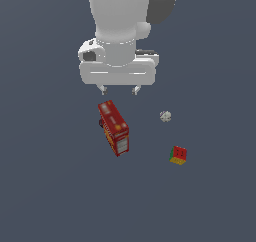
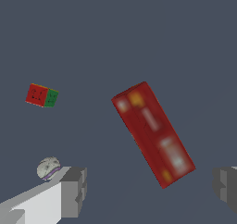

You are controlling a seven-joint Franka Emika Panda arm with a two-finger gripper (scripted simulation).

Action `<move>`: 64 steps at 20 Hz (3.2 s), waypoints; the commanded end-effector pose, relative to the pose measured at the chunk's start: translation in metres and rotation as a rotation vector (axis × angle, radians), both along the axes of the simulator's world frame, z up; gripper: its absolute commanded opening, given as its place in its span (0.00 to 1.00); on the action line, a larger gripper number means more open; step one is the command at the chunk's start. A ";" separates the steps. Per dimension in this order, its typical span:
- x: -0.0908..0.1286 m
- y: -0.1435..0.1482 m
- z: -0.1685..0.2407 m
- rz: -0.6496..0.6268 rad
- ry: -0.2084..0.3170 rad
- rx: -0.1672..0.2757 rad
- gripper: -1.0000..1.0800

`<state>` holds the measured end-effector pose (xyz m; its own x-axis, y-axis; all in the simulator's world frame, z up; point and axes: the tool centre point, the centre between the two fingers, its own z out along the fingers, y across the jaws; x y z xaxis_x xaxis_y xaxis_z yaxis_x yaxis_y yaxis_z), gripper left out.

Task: Pick up a designated object from a clutter of objects.

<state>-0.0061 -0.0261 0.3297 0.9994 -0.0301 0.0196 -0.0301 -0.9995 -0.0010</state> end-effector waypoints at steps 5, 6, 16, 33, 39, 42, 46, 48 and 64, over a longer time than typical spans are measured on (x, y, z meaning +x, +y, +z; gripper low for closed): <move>0.000 0.002 -0.004 0.006 0.009 -0.009 0.96; 0.000 0.003 -0.006 0.010 0.014 -0.013 0.96; 0.000 0.007 -0.015 0.022 0.030 -0.028 0.96; -0.022 0.110 -0.119 0.166 0.023 -0.046 0.96; -0.056 0.165 -0.173 0.252 0.019 -0.039 0.96; -0.075 0.188 -0.195 0.291 0.018 -0.032 0.96; -0.098 0.211 -0.217 0.333 0.018 -0.022 0.96; -0.108 0.219 -0.225 0.349 0.018 -0.017 0.96; -0.132 0.236 -0.248 0.385 0.020 -0.005 0.96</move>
